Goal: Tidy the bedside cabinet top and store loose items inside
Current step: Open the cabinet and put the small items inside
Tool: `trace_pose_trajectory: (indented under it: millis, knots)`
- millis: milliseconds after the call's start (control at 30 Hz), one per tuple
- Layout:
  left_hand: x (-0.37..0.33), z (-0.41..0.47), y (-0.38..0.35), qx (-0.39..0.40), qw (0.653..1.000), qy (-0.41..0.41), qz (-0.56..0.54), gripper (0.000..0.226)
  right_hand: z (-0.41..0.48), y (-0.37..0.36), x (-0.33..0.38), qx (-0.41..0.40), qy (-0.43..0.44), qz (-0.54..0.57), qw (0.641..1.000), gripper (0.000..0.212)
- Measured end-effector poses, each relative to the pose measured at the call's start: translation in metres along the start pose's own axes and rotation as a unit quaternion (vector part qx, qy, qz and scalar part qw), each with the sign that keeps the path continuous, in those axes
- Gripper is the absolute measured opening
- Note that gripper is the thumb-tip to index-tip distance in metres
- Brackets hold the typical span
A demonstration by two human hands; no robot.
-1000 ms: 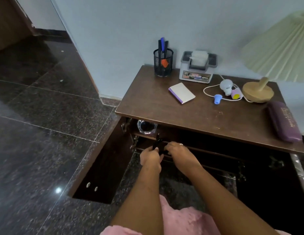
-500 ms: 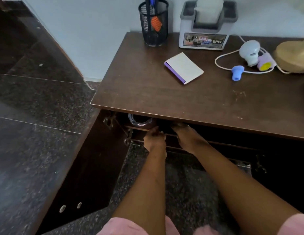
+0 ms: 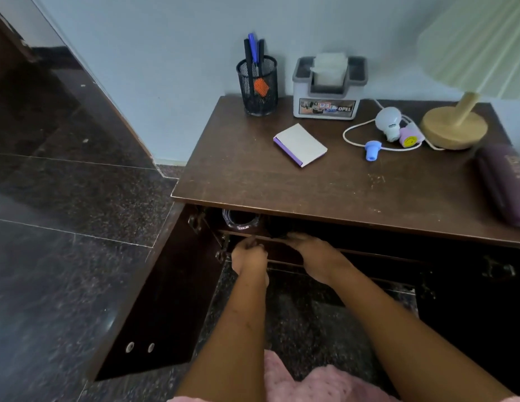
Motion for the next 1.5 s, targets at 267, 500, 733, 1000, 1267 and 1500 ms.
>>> trace_pose_trajectory:
  millis: [267, 500, 733, 1000, 1267, 1500]
  knots:
    - [-0.045, -0.072, 0.02, 0.035, 0.993, 0.016, -0.108, 0.03, -0.048, 0.054, 0.059, -0.172, 0.076, 0.043, 0.981, 0.037]
    - [-0.052, -0.114, 0.017, 0.085, 0.985, 0.002, -0.15, 0.031, -0.042, 0.081, 0.069, -0.265, 0.058, 0.058, 0.961, 0.045]
    - [-0.06, -0.112, 0.001, 0.119, 0.983, -0.011, -0.141, 0.039, -0.006, 0.073, 0.062, -0.224, -0.12, 0.024, 0.967, 0.086]
    - [-0.063, -0.087, -0.003, 0.074, 0.985, 0.012, -0.155, 0.023, 0.041, 0.101, 0.063, -0.312, -0.138, 0.101, 0.935, 0.099]
    - [-0.06, -0.077, -0.002, 0.079, 0.987, 0.032, -0.137, 0.025, 0.036, 0.109, 0.039, -0.377, 0.012, 0.104, 0.92, 0.041]
    - [-0.047, -0.102, 0.001, 0.188, 0.978, 0.007, -0.093, 0.021, -0.026, 0.083, 0.047, -0.358, 0.073, 0.223, 0.904, 0.041]
Point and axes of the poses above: each hand's wrist, its own z-axis towards the middle knuckle, its own y-axis out of the back of the hand, x = y × z, the point moved 1 cm from there along z, towards the middle knuckle, and after that the axes turned 15 degrees about z, right-handed, at the moved point
